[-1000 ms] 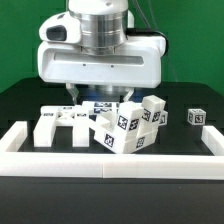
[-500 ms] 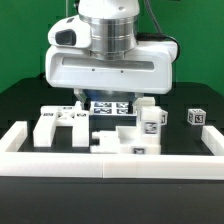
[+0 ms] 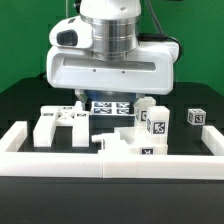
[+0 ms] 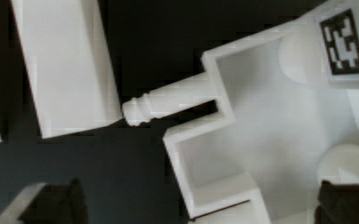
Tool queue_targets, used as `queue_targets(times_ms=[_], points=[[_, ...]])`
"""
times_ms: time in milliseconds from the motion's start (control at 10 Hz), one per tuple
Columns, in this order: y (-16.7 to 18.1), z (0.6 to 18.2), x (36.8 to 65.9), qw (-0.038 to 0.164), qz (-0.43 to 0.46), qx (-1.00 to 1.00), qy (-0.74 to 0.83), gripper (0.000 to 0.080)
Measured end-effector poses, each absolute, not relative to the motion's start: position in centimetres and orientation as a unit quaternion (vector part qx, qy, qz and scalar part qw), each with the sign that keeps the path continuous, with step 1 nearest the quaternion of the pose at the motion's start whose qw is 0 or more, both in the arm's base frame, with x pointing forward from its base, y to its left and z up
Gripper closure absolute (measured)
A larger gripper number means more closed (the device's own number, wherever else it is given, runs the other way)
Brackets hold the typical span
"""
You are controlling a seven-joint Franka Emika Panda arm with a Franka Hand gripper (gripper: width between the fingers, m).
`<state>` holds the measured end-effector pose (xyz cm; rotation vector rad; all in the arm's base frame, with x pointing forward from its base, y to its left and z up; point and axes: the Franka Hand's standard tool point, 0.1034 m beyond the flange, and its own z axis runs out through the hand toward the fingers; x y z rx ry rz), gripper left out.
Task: Assemble chair
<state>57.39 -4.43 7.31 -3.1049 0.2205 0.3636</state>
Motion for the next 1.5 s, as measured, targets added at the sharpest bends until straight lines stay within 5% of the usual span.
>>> queue_targets(times_ms=[1100,1500], points=[[-6.4,5.1,58.1,0.004,0.083,-0.996,-0.045,0.0150],[-6.8,4.4,59.2,-0.016,0.015,-0.997,-0.069,0.0150]])
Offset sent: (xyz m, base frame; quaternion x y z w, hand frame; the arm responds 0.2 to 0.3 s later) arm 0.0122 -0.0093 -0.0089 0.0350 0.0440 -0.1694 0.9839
